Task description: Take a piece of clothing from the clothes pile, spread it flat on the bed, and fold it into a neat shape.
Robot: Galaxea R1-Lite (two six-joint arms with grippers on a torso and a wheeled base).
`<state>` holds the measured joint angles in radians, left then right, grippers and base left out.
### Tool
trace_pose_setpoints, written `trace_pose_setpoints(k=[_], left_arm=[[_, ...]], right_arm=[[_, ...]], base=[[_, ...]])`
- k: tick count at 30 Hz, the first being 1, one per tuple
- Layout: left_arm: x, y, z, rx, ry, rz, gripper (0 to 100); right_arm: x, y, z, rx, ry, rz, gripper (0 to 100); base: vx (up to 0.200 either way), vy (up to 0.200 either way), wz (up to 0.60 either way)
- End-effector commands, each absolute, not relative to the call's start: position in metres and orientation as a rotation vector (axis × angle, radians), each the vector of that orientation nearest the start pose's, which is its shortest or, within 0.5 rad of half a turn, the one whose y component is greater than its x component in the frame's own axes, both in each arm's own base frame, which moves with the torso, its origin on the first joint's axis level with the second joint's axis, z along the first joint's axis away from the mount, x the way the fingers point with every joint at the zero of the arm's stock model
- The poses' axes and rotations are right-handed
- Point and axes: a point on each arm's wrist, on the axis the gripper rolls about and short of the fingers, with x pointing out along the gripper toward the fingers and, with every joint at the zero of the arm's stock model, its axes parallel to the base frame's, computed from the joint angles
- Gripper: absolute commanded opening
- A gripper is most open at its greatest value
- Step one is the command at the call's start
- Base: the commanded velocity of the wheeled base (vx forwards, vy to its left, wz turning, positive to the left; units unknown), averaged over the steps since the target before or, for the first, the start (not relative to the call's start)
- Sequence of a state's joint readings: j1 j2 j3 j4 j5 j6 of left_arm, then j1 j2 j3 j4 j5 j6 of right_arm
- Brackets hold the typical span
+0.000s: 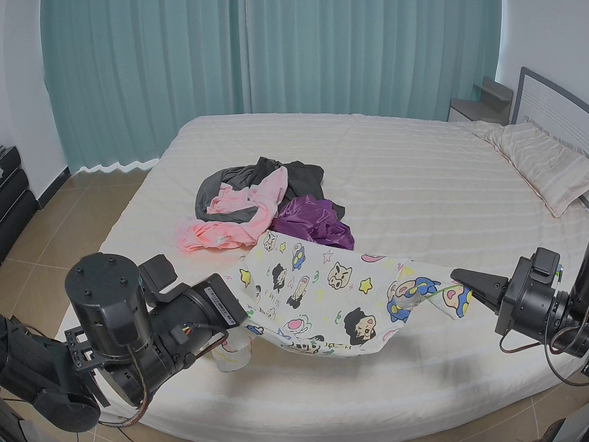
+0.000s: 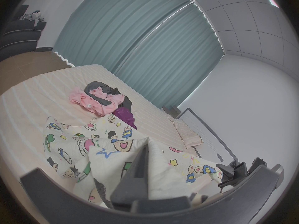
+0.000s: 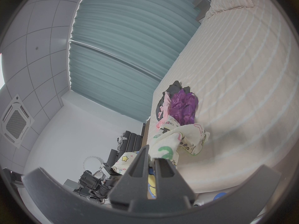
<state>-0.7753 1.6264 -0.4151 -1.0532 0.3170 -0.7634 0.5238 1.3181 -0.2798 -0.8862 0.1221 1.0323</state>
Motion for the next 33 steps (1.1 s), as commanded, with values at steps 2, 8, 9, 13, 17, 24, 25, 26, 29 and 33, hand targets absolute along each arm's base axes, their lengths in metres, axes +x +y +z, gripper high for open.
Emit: trace_pose_setpoints(k=[2, 8, 9, 13, 17, 24, 25, 26, 29, 33], left_arm=[[0.1817, -0.1696, 0.1462, -0.665, 0.305, -0.383, 0], [0.1816, -0.1695, 0.1466, -0.666, 0.304, -0.384, 0], [0.1816, -0.1695, 0.1466, -0.666, 0.304, -0.384, 0], [0.1817, -0.1696, 0.1462, -0.665, 0.305, -0.383, 0], [0.1820, -0.1693, 0.1469, -0.667, 0.302, -0.383, 0], [0.1820, -0.1693, 0.1469, -0.667, 0.301, -0.382, 0], [0.1820, -0.1693, 0.1469, -0.667, 0.301, -0.382, 0], [0.1820, -0.1693, 0.1469, -0.667, 0.301, -0.382, 0], [0.1820, -0.1693, 0.1469, -0.667, 0.301, -0.382, 0], [0.1820, -0.1693, 0.1469, -0.667, 0.301, -0.382, 0]], right_arm=[[0.1547, 0.0924, 0.1629, 0.962, 0.469, 0.506, 0], [0.1549, 0.0916, 0.1631, 0.964, 0.465, 0.503, 0], [0.1549, 0.0916, 0.1631, 0.964, 0.465, 0.503, 0], [0.1549, 0.0916, 0.1631, 0.964, 0.465, 0.503, 0], [0.1551, 0.0910, 0.1634, 0.965, 0.459, 0.502, 0], [0.1557, 0.0911, 0.1631, 0.967, 0.453, 0.504, 0], [0.1557, 0.0911, 0.1631, 0.967, 0.453, 0.504, 0], [0.1557, 0.0911, 0.1631, 0.967, 0.453, 0.504, 0], [0.1559, 0.0908, 0.1631, 0.967, 0.452, 0.503, 0], [0.1561, 0.0903, 0.1638, 0.968, 0.448, 0.502, 0]], base=[[0.000, -0.200, 0.00], [0.000, -0.200, 0.00], [0.000, -0.200, 0.00], [0.000, -0.200, 0.00], [0.000, -0.200, 0.00], [0.000, -0.200, 0.00], [0.000, -0.200, 0.00], [0.000, -0.200, 0.00], [0.000, -0.200, 0.00], [0.000, -0.200, 0.00]])
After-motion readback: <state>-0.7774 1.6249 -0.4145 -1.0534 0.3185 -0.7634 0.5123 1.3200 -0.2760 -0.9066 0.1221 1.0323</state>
